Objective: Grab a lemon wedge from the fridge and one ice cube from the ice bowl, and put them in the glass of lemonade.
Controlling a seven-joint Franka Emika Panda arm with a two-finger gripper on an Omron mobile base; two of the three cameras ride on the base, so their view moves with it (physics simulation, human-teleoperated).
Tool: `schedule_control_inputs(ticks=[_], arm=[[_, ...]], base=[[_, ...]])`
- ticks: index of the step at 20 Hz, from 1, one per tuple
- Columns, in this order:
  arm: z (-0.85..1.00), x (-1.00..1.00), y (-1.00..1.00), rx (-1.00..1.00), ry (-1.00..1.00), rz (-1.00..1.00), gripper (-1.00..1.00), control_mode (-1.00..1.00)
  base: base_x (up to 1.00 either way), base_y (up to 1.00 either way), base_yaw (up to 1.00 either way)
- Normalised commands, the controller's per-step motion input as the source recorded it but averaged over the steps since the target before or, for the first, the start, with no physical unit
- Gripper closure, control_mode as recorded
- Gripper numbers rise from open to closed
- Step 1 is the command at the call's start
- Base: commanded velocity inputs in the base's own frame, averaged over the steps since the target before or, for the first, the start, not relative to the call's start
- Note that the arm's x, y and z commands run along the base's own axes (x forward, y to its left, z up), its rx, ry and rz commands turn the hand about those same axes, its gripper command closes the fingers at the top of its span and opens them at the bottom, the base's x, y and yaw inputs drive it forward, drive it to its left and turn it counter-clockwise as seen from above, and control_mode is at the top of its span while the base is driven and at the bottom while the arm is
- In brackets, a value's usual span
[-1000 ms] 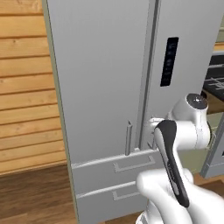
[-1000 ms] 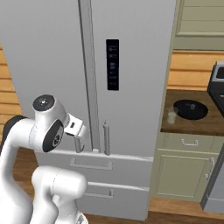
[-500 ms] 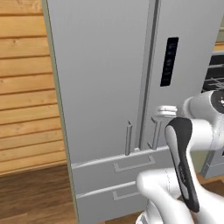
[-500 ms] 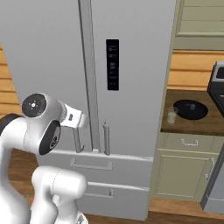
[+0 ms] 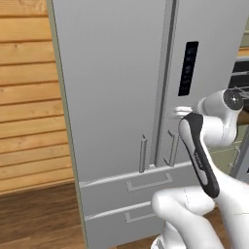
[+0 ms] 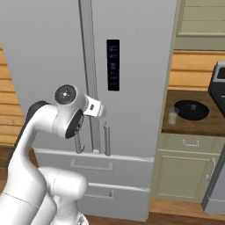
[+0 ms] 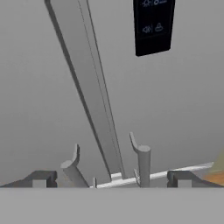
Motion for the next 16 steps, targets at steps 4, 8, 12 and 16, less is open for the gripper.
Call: schedule_control_inputs(ticks=[4, 8, 12, 16], arm=[[-0.34, 0.11, -0.52, -0.17, 0.00, 0.02, -1.00, -1.00], [-0.39, 0.29, -0.41, -0.15, 0.00, 0.00, -1.00, -1.00], [-0.55, 0.28, -0.14, -0.02, -0.03, 0.05, -1.00, -1.00], [-0.70, 0.00, -0.22, 0.01, -0.17, 0.15, -1.00, -1.00]], base=[[0.00, 0.00, 0.00], [0.00, 0.00, 0.00], [0.00, 0.00, 0.00], [0.00, 0.00, 0.00]])
